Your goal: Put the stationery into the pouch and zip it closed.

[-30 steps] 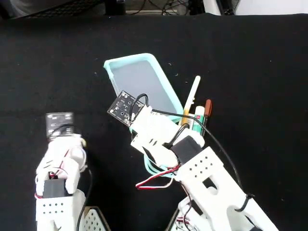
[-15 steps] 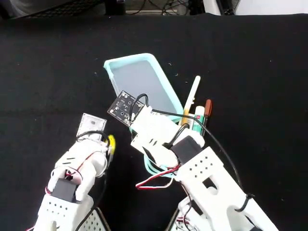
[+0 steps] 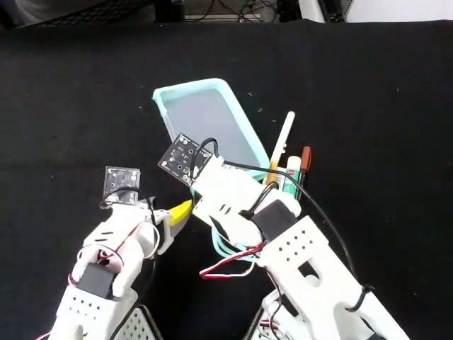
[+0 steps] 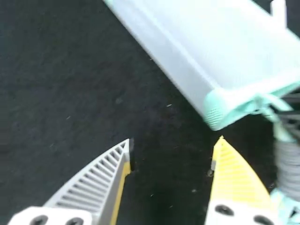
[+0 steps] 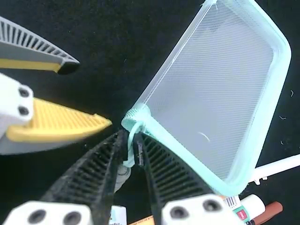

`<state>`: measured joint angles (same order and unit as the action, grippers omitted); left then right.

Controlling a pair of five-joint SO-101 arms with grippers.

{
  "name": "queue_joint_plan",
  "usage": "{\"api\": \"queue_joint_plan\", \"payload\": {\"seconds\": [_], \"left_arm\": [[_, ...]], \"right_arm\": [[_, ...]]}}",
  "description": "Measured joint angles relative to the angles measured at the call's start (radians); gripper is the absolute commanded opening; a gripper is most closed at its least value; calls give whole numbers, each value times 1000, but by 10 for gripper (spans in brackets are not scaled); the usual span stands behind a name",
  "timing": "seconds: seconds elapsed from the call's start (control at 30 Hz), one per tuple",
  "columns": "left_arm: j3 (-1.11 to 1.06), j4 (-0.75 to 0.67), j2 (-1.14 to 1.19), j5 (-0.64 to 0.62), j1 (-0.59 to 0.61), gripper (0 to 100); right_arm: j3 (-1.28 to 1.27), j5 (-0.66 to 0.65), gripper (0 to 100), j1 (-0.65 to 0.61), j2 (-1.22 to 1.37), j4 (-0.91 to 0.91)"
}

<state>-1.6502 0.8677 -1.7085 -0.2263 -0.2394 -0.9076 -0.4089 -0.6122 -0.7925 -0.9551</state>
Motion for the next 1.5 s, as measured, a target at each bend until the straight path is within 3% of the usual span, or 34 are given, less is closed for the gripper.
{"api": "queue_joint_plan", "payload": {"seconds": [0.23,0.57,0.77,0.97,1.27,1.5], "left_arm": [[0,-92,0,-5,-94,283],[-40,-304,15,-5,-32,282],[-40,-305,20,0,-28,282],[-40,-262,17,89,-23,282],[-40,-256,17,104,74,282],[-40,-256,17,104,170,282]], "right_arm": [[0,0,12,3,0,0],[3,5,12,6,-29,8],[3,5,12,6,-28,11],[9,2,12,5,-18,3],[222,2,12,-41,-9,-72],[264,2,15,-46,167,-106]]}}
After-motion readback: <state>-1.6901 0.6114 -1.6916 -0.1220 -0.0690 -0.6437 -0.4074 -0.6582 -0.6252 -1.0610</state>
